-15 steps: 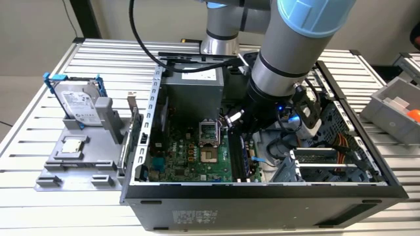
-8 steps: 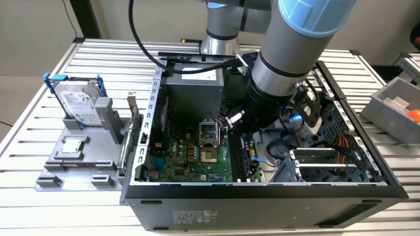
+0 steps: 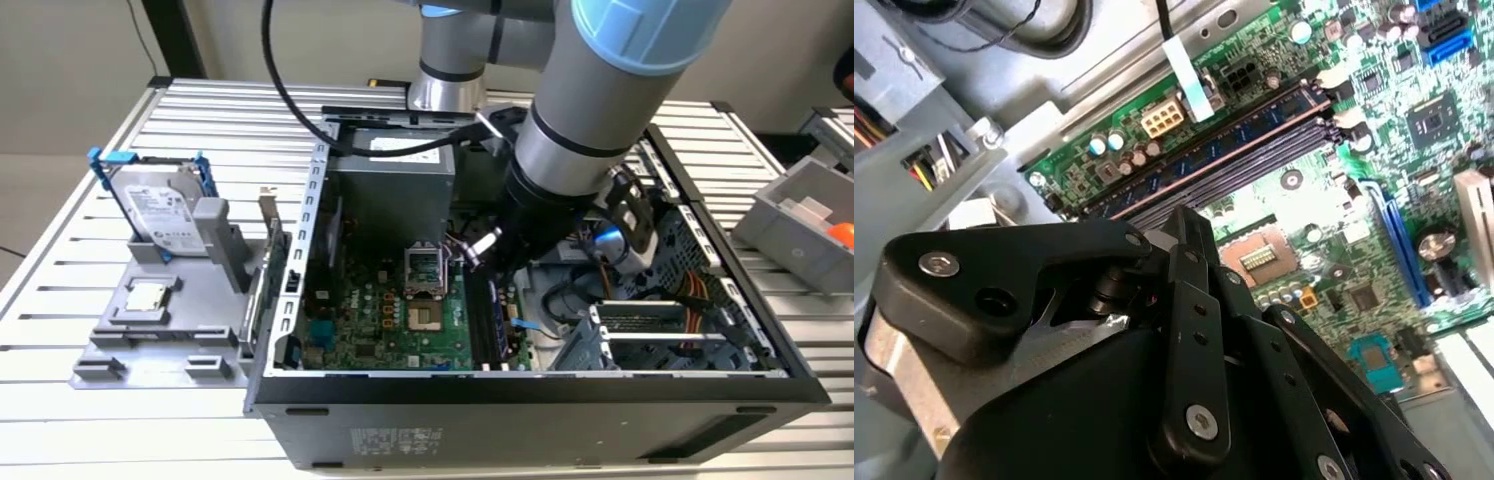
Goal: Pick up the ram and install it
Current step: 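Press down the ram until it locks into place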
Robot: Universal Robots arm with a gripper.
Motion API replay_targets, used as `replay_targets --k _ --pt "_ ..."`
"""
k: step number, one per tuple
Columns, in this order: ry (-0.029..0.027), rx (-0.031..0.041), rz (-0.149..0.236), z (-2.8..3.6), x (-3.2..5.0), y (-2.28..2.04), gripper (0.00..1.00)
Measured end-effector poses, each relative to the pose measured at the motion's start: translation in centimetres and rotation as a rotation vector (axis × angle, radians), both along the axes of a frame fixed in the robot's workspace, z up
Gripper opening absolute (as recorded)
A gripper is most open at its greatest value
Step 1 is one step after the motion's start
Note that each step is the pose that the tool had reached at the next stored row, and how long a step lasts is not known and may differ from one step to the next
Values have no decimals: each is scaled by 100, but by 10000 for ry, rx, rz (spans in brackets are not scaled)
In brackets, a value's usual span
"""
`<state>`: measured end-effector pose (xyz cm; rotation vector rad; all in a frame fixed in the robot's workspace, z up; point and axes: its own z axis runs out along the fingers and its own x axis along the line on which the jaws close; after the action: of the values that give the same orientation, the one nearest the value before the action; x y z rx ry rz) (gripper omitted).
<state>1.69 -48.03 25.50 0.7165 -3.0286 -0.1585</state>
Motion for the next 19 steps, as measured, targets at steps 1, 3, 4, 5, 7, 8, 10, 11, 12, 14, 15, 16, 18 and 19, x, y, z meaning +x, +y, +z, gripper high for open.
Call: replay_targets --k 1,3,4,5,7,8,10,11,12,14,15,16,18,19 --pt "0 0 156 0 1 0 0" --pt "0 -1 463 0 3 0 0" --pt "0 -1 596 0 4 0 0" --pt "0 -1 725 0 6 0 0" --pt "0 0 966 0 11 0 0" --pt "0 0 1042 0 10 0 0" --pt "0 1 1177 0 13 0 0" --pt "0 2 1245 1 17 0 0" --pt "0 5 1345 1 20 0 0" --pt "-1 10 1529 1 26 0 0" --pt "-1 13 1623 1 29 0 0" --pt "-1 18 1710 0 31 0 0" --pt "-1 23 1881 0 35 0 0" --pt "-2 24 1964 0 37 0 0"
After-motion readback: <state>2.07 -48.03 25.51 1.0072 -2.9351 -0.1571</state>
